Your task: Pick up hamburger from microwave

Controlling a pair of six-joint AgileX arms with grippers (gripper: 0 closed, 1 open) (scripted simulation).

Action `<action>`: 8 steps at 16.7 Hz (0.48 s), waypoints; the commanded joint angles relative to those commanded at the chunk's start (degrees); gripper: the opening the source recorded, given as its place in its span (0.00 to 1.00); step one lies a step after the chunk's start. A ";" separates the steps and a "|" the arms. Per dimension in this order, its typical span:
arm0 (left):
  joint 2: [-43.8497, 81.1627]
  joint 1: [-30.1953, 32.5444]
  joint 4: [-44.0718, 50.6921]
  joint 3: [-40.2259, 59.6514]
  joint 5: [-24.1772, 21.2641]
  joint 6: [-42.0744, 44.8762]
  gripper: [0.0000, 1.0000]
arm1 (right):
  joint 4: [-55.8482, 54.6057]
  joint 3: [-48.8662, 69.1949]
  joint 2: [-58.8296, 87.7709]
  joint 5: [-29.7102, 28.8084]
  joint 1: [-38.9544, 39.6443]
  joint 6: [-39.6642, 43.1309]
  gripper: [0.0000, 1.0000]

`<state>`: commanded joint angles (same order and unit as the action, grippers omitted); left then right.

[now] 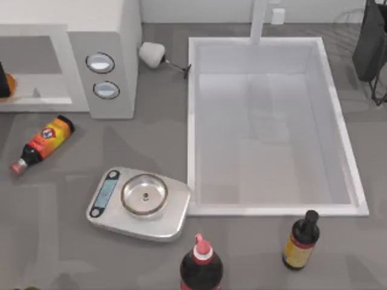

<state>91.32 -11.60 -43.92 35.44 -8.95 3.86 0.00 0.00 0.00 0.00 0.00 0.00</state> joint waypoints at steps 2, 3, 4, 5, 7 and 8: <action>11.20 -1.20 -5.39 4.22 -1.21 0.49 1.00 | 0.00 0.00 0.00 0.00 0.00 0.00 1.00; 16.49 -1.72 -7.95 6.19 -1.80 0.72 1.00 | 0.00 0.00 0.00 0.00 0.00 0.00 1.00; 21.55 -2.17 -10.38 8.05 -2.37 0.94 1.00 | 0.00 0.00 0.00 0.00 0.00 0.00 1.00; 26.34 -2.55 -12.68 9.77 -2.93 1.15 1.00 | 0.00 0.00 0.00 0.00 0.00 0.00 1.00; 34.81 -3.03 -16.72 12.70 -4.01 1.53 1.00 | 0.00 0.00 0.00 0.00 0.00 0.00 1.00; 38.47 -3.14 -18.46 13.91 -4.51 1.69 1.00 | 0.00 0.00 0.00 0.00 0.00 0.00 1.00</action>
<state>129.80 -14.74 -62.39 49.35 -13.46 5.55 0.00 0.00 0.00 0.00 0.00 0.00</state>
